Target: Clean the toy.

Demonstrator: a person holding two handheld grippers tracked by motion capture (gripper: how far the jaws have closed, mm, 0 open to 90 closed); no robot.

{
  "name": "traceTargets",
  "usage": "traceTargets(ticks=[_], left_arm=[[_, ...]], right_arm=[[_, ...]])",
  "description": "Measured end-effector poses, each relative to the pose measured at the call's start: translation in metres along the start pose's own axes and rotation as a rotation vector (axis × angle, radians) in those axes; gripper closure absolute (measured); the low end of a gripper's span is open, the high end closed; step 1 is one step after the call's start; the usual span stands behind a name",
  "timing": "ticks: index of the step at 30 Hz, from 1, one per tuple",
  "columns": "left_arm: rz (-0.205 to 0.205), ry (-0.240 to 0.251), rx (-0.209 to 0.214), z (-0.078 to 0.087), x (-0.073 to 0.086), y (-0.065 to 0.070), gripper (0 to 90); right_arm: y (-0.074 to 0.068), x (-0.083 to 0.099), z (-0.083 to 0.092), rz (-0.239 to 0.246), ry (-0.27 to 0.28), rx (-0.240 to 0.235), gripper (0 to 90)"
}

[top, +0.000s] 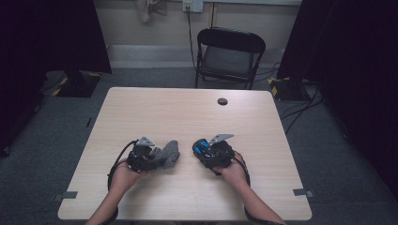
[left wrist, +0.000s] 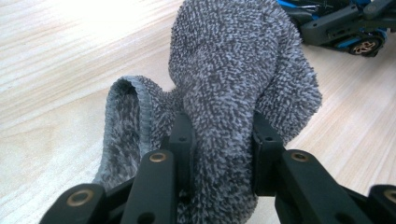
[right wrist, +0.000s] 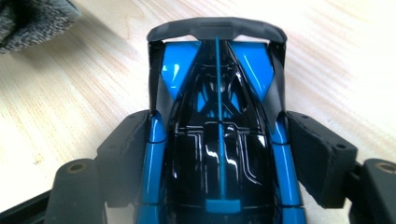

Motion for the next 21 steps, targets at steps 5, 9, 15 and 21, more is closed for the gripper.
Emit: traceTargets(ticks=[5,9,15,21], left_arm=[[-0.013,-0.006,-0.003,-0.0003,0.0002,0.0001,68.1],[-0.018,-0.006,-0.005,-0.0007,0.0005,0.0007,67.9],[-0.031,-0.008,-0.013,-0.0007,0.0003,0.002,67.4],[-0.026,-0.006,-0.016,-0.0003,0.0004,0.0021,67.4]], right_arm=[[-0.0003,-0.001,0.0023,0.039,-0.021,-0.003,22.8],[-0.0023,0.0009,0.0047,0.056,-0.052,-0.016,17.7],[-0.0042,0.0078,0.0053,0.062,-0.07,-0.012,16.7],[-0.0009,0.0049,0.0071,0.042,-0.088,-0.005,26.1]])
Point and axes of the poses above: each handheld gripper's, and its own axes: z roughly backward along the jaws, x roughly out of its underside, y roughly to its right, the point moved 3 cm from there along -z, roughly forward along the jaws, and after that the axes turned 3 degrees about y, right-handed, at the moved point
